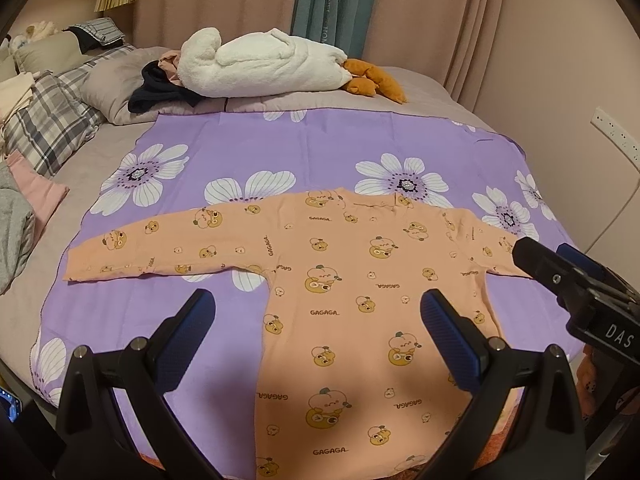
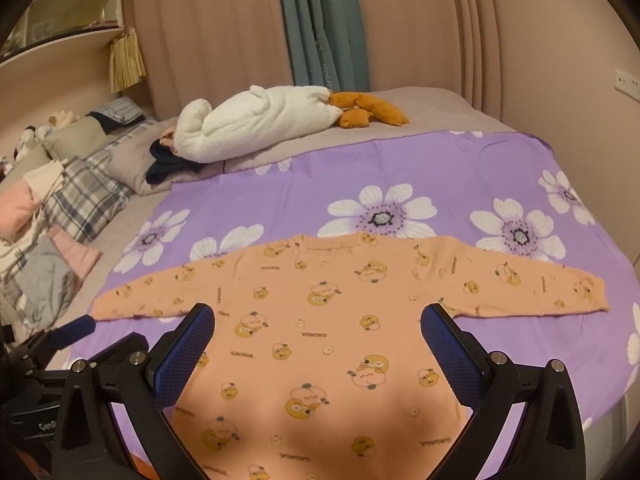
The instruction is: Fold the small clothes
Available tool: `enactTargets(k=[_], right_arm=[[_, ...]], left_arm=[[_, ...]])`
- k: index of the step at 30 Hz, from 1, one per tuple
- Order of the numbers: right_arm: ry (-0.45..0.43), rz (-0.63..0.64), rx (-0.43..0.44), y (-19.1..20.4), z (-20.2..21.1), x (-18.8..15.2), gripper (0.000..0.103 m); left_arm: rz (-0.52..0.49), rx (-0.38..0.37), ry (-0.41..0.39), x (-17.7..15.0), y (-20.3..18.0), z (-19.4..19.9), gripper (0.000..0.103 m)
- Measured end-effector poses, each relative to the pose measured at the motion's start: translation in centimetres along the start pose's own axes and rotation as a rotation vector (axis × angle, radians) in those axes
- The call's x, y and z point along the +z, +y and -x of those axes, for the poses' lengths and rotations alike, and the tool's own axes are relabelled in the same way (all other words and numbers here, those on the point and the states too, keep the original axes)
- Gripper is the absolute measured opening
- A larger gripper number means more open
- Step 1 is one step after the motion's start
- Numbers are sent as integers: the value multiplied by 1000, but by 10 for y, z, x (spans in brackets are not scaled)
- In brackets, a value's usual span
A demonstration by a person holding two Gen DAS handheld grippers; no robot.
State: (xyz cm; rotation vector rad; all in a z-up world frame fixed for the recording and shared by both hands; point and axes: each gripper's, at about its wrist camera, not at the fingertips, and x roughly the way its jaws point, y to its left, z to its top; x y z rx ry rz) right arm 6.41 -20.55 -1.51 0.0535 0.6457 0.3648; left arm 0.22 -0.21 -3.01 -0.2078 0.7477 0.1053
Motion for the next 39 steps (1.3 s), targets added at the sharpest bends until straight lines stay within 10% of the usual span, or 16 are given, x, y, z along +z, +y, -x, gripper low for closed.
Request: enactTargets(k=[39], right_arm=[[28,-23,18,-5,-4,-2,102]], left_arm=[[25,-52,5,5,-4,-5,103]])
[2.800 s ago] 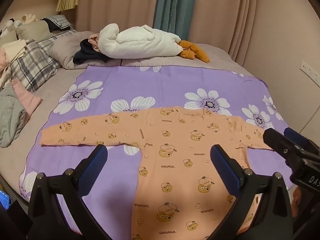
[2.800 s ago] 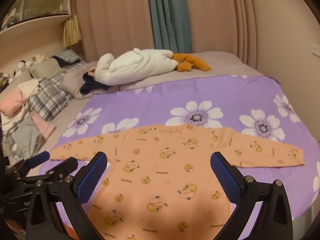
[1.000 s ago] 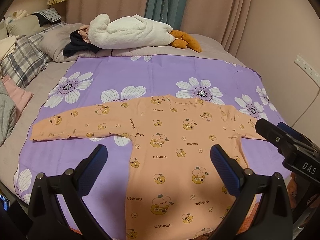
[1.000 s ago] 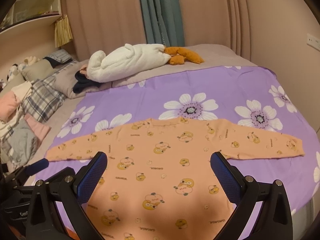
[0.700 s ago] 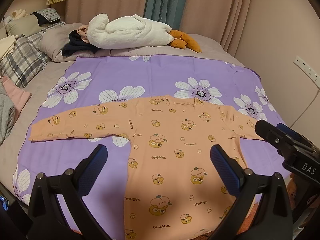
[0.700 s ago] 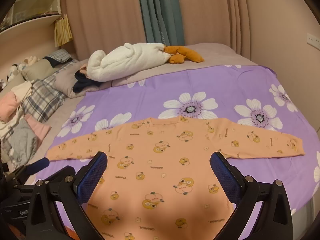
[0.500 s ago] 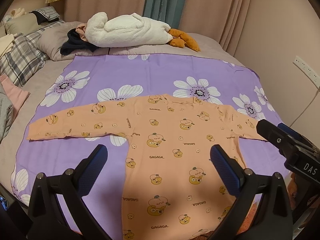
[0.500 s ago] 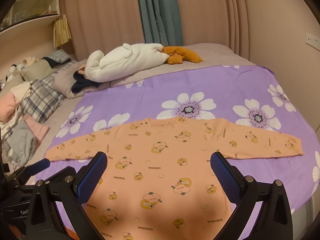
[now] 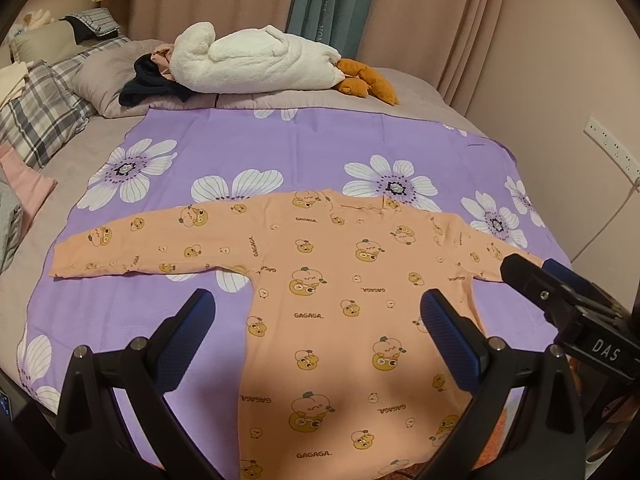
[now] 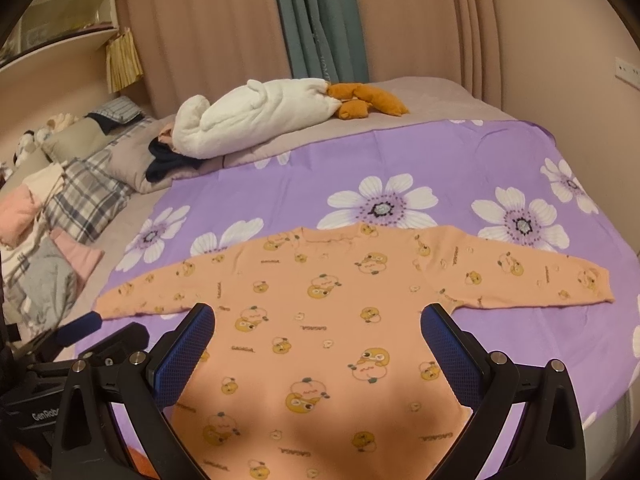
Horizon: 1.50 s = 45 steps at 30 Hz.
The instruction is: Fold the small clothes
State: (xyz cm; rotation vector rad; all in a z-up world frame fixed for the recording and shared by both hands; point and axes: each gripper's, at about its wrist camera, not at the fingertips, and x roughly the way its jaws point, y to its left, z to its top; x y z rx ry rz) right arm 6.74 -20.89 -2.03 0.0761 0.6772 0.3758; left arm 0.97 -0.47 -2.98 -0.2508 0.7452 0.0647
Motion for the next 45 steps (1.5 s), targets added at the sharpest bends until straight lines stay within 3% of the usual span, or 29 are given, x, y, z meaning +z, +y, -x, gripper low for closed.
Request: enactTargets(k=[19,27,31,36,42,45], right_arm=[[2,-28,-11,-9,-2,2,102],[-12,-52,-11,-19,-7,9,99],[-13,-137,-12,-53,-17,23,84],[-12,-336,-48,-131,-31,34,62],[-4,-526,-236,-230,-44,20,44],[6,-676,-307,-289,-48,1,40]], left_arm=[[-2,-20,10,0,2,-1,103],[-10,-27,40,-1,2,-18,103],[-9,-11,89,-5,4,-40,103],[7,-18,151,-14,8,-66,102],[22,5,212,-20,9,-88,101],[24,13,220,-18,6,-94,100]])
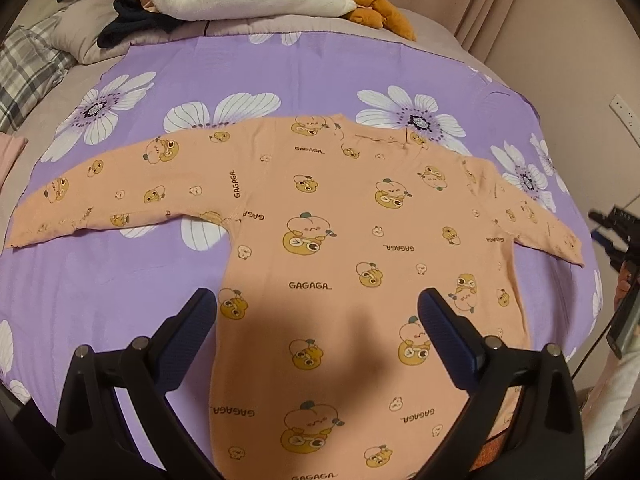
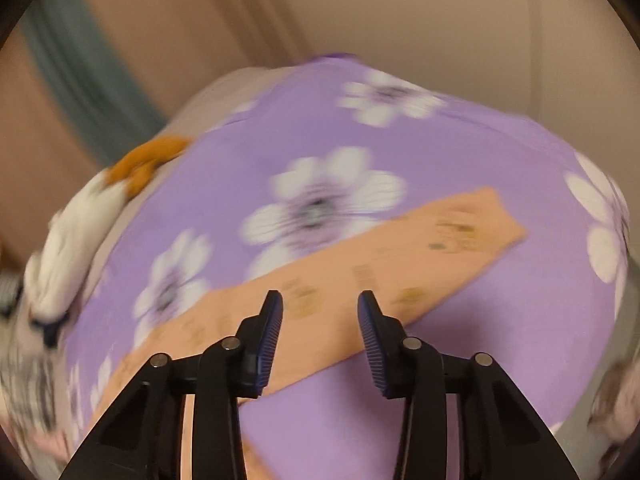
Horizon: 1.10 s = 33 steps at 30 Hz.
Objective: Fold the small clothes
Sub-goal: 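Grasp the cuff of one orange onesie sleeve with the right gripper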
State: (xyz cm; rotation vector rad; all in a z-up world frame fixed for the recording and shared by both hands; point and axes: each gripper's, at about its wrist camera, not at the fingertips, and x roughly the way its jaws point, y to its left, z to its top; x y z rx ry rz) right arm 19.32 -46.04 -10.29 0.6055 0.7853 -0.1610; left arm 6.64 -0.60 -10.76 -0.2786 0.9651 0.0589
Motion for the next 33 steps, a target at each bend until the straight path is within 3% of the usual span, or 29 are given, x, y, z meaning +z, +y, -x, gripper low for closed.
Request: enactTargets(k=[4,8,11,13,21,22,23,24,27,33], right_arm=[[27,-146,-18,-52,-17,16,38],[19,-261,-106,-98,-26,29,39],[24,-284,-195,-116,-30,29,38],[31,-310,-187,-126,-32,28,38],[25,-328,-120,-124,-49,41,37],[24,-318,-115,-127,-51,41,32],[25,-308,-110,-129,-53,42,16],[31,-304,-100,-132,-56,43,10],[29,-295,-120,-130,-56,45,8],[-74,-188,-122,-95,-15,60,7]], left_arm=[[0,13,-5,7,-4,-3,100],[2,27,5,11,-4,-8,100],[10,33,13,12,-2,-11,100],[17,35,18,12,0,-12,100],[43,39,10,13,7,-9,101],[49,38,7,13,9,-9,101],[57,39,4,14,11,-8,100],[64,40,-2,15,13,-6,100],[78,46,-23,17,19,0,100],[108,61,-71,20,33,15,100]])
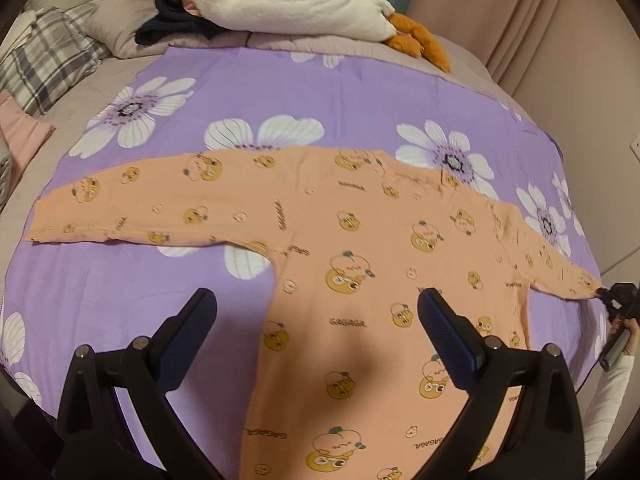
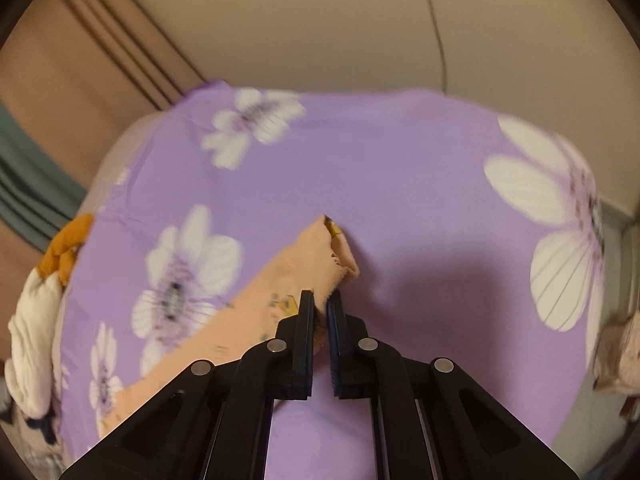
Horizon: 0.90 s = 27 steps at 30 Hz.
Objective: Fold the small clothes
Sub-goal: 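Grasp the cuff of one orange onesie sleeve with the right gripper, then lift the sleeve with the right gripper and fold it across the body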
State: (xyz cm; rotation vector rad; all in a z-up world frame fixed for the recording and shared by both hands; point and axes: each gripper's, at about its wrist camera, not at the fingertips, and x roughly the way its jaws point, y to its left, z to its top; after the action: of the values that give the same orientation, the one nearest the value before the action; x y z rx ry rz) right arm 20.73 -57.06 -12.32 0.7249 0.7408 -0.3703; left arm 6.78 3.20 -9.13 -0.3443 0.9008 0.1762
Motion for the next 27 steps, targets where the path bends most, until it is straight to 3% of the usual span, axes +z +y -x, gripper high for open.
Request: enactTargets(k=[7,14,20,27], right_arm=[[-107,170,131,72,62,6,7],[-150,366,278,160,96,-23,7],[-111,516,396,215,110,-66,7],[0,645,525,262,106,-120,7]], left_arm=[[36,23,-45,2,20,15,100],[55,30,-66,0,32,26,100],[49,42,-77,-1,39,30,101],[53,62,-76,-9,46,33,101]])
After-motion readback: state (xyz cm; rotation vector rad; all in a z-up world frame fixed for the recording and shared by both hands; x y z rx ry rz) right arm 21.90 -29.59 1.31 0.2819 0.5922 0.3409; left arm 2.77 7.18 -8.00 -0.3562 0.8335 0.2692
